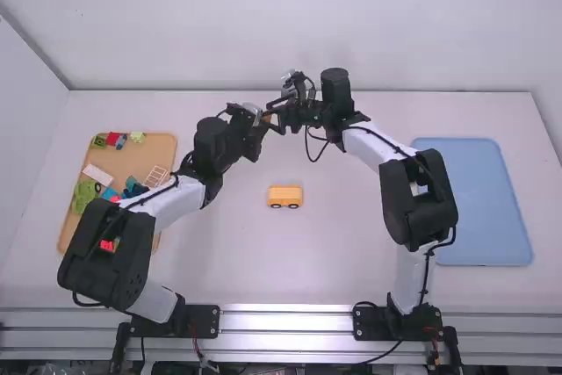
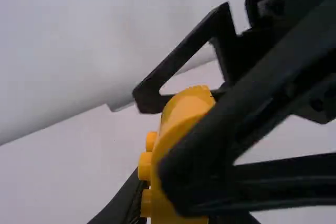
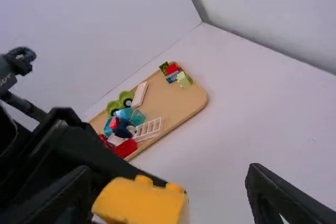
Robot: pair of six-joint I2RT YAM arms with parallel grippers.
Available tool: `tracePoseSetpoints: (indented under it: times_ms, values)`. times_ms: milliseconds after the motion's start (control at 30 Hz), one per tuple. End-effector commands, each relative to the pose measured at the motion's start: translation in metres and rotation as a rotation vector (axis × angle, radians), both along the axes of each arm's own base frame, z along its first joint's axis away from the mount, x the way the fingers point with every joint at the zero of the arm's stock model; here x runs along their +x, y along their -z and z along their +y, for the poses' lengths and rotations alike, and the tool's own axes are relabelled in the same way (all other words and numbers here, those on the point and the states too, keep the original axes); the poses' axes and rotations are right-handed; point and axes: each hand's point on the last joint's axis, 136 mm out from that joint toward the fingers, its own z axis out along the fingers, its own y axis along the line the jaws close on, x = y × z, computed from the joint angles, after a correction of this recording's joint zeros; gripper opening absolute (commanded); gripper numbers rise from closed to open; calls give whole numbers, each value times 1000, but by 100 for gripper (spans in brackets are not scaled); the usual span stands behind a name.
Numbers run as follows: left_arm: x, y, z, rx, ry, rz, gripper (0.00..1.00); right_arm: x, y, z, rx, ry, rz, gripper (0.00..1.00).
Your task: Assemble lego blocks to make yellow taxi
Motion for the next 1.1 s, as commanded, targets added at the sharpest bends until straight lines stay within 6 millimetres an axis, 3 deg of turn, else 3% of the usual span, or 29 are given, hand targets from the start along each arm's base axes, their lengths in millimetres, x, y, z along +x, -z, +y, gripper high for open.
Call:
tracePoseSetpoints:
  times_ms: [0,233,433,667,867,1067]
  values:
    - [-5,8,-1,-22,-12,1,2,-1,5,0,-1,-4,17,75]
    - [-4,0,11,-103,-87,-43,4,-9,5,4,10,-50,6,61]
    - [0,0,16,-124,-131,-24,4,-19,6,15,5,-81,-7,60]
    - [0,3,14,-107,-130,-18,4,-15,7,14,-3,-59,-15,54]
    - [-5,0,4,-122,-72,-21,2,-17,8,17,-10,-67,-29,58]
    - [-4,0,7,-121,-81,-22,4,-15,15,23,-43,-30,-27,41]
